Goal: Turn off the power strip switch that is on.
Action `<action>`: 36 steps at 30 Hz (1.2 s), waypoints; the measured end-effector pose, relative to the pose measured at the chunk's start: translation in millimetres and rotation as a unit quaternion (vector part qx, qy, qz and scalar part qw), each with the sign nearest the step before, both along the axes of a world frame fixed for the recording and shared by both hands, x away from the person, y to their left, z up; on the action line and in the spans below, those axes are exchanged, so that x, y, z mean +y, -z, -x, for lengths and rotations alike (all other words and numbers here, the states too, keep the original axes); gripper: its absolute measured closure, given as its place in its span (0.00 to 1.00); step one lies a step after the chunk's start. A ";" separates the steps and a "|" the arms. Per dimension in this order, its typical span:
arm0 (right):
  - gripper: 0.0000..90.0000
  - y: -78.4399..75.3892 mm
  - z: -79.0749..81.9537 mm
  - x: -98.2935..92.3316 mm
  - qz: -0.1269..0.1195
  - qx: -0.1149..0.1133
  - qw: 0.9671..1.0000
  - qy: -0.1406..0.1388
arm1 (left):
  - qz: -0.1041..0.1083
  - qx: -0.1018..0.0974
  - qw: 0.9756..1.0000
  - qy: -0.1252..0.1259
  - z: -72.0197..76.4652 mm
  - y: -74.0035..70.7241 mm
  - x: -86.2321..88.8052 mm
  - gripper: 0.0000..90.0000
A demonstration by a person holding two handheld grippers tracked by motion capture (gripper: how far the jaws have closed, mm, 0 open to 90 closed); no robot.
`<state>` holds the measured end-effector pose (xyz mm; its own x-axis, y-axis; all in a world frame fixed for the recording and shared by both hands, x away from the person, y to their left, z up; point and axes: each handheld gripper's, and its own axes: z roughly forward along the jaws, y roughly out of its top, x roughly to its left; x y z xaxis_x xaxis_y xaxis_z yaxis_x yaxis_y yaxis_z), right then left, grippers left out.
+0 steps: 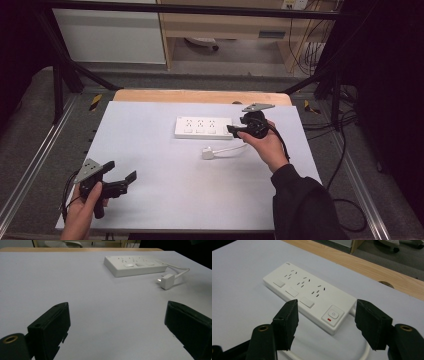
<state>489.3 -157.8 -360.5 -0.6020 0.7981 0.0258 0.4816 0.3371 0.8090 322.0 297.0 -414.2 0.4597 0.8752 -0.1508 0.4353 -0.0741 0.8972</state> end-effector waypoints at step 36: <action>1.00 -3.0 -21.4 35.7 -0.026 -0.082 0.996 -0.016 | -0.002 -0.002 1.000 0.001 -0.5 -0.1 0.0 0.08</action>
